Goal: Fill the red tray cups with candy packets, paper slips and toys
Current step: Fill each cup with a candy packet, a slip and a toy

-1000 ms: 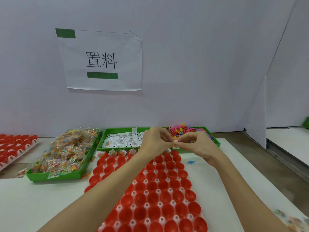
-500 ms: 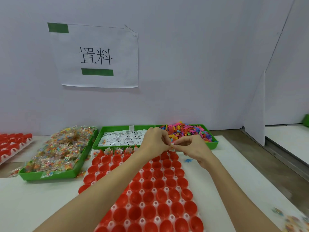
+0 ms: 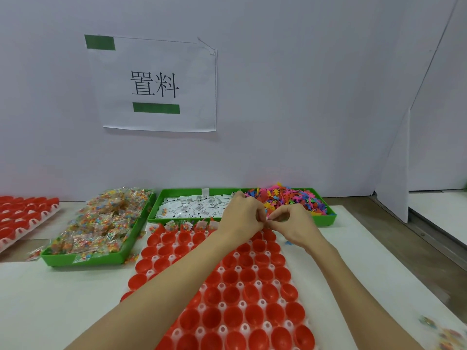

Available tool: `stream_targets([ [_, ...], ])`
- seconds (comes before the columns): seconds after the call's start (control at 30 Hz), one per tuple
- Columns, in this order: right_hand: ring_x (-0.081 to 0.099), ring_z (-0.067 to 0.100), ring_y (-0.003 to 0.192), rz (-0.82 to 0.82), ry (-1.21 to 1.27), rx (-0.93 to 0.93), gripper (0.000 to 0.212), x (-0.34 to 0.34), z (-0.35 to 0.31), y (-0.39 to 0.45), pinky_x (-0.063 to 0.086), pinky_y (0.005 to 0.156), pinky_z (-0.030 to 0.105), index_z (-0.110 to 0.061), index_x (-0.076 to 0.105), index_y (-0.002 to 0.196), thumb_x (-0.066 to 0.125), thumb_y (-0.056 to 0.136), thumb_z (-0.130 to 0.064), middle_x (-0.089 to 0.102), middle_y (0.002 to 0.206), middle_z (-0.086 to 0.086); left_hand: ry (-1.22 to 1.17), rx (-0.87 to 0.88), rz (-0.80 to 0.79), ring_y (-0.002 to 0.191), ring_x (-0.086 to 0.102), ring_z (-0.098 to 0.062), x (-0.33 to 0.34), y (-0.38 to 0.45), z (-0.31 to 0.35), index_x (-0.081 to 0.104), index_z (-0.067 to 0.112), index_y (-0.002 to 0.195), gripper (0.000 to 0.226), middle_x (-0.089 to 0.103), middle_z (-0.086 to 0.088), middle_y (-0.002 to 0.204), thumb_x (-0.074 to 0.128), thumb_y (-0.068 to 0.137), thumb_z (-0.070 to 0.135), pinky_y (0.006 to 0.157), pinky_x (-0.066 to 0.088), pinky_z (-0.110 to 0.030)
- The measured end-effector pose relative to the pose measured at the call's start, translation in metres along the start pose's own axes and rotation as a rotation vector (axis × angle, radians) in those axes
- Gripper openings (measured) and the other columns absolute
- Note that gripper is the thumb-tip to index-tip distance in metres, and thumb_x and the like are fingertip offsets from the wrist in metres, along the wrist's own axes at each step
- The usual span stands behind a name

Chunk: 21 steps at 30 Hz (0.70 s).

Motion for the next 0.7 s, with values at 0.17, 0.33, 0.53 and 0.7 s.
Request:
stream_targets([
  [0.17, 0.067, 0.001, 0.074, 0.01, -0.028, -0.03, 0.009, 0.0, 0.0, -0.001, 0.047, 0.065, 0.012, -0.018, 0.076, 0.08, 0.085, 0.082, -0.02, 0.073, 0.077, -0.01, -0.041, 0.097, -0.102, 0.086, 0.058, -0.014, -0.005, 0.0, 0.007, 0.083, 0.015, 0.088, 0.012, 0.079, 0.003, 0.086, 0.071, 0.085, 0.012, 0.095, 0.032, -0.016],
  [0.33, 0.071, 0.003, 0.078, -0.035, -0.008, -0.031, 0.005, -0.004, -0.002, -0.002, 0.055, 0.073, 0.019, -0.018, 0.081, 0.083, 0.085, 0.082, -0.02, 0.076, 0.08, -0.008, 0.039, 0.191, -0.159, 0.101, 0.049, -0.017, -0.007, -0.004, 0.01, 0.083, 0.02, 0.101, 0.018, 0.079, 0.007, 0.097, 0.067, 0.093, 0.016, 0.08, 0.03, -0.008],
  [0.53, 0.07, 0.005, 0.087, -0.11, -0.071, -0.012, 0.006, -0.006, -0.004, -0.001, 0.056, 0.083, 0.026, -0.021, 0.081, 0.09, 0.078, 0.089, -0.026, 0.077, 0.088, -0.006, 0.153, 0.182, -0.258, 0.106, 0.048, -0.017, -0.007, -0.002, 0.009, 0.082, 0.027, 0.102, 0.022, 0.077, 0.011, 0.097, 0.073, 0.091, 0.043, 0.091, 0.043, -0.032],
  [0.7, 0.069, 0.005, 0.085, -0.026, -0.051, 0.033, 0.003, -0.004, -0.002, 0.0, 0.056, 0.077, 0.024, -0.017, 0.082, 0.086, 0.082, 0.085, -0.02, 0.076, 0.084, -0.007, 0.126, 0.114, -0.2, 0.106, 0.05, -0.019, -0.003, -0.003, 0.009, 0.083, 0.023, 0.1, 0.027, 0.077, 0.005, 0.093, 0.074, 0.09, 0.046, 0.094, 0.043, -0.034],
])
Point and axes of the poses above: each hand's wrist, its own y-axis towards the middle knuckle, its own x-axis out of the palm, z = x × y, the point moved 7 cm from there along y, towards the middle knuckle
